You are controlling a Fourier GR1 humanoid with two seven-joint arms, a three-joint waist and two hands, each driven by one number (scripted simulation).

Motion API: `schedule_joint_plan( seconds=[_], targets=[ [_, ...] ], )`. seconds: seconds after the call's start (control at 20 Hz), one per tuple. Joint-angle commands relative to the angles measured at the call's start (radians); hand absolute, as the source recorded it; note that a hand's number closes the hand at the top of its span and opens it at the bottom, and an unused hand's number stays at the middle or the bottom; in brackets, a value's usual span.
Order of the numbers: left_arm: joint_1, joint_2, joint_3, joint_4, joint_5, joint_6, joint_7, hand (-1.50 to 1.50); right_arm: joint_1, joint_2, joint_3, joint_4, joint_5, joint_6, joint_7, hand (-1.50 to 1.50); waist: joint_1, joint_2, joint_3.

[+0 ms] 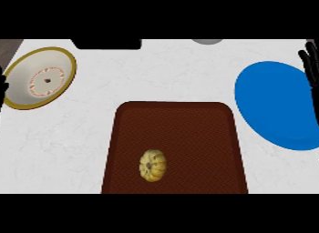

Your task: Pick the squash from the tray and place it in the plate

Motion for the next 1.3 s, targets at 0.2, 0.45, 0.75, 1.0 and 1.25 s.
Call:
schedule_joint_plan(
  seconds=[0.2, 0.45, 0.75, 1.0, 1.25],
  targets=[
    [0.063, -0.21, -0.164, 0.067, 0.105, -0.081, 0.067, 0.0, -0.243, -0.035, 0.317, -0.071, 0.261, 0.063, 0.13, 1.5, 0.047, -0.01, -0.036],
    [0.105, -0.324, -0.222, 0.101, 0.171, -0.111, 0.071, 0.0, -0.311, -0.098, 0.388, -0.075, 0.633, -0.081, 0.265, -1.5, -0.002, -0.03, -0.031],
    [0.123, -0.334, -0.196, 0.128, 0.193, -0.148, 0.041, 0.0, -0.32, 0.196, 0.658, -0.068, 0.943, -0.154, 0.442, -1.5, -0.013, -0.029, -0.021],
    [0.186, -0.375, -0.212, 0.146, 0.165, -0.143, -0.032, 0.0, -0.322, 0.158, 0.677, -0.219, 0.985, 0.105, 0.656, -1.5, -0.029, -0.034, -0.021],
    [0.161, -0.372, -0.211, 0.162, 0.16, -0.139, -0.013, 0.0, -0.448, 0.202, 0.793, -0.138, 0.926, 0.443, 0.865, -1.5, -0.026, -0.039, -0.025]
  ],
)
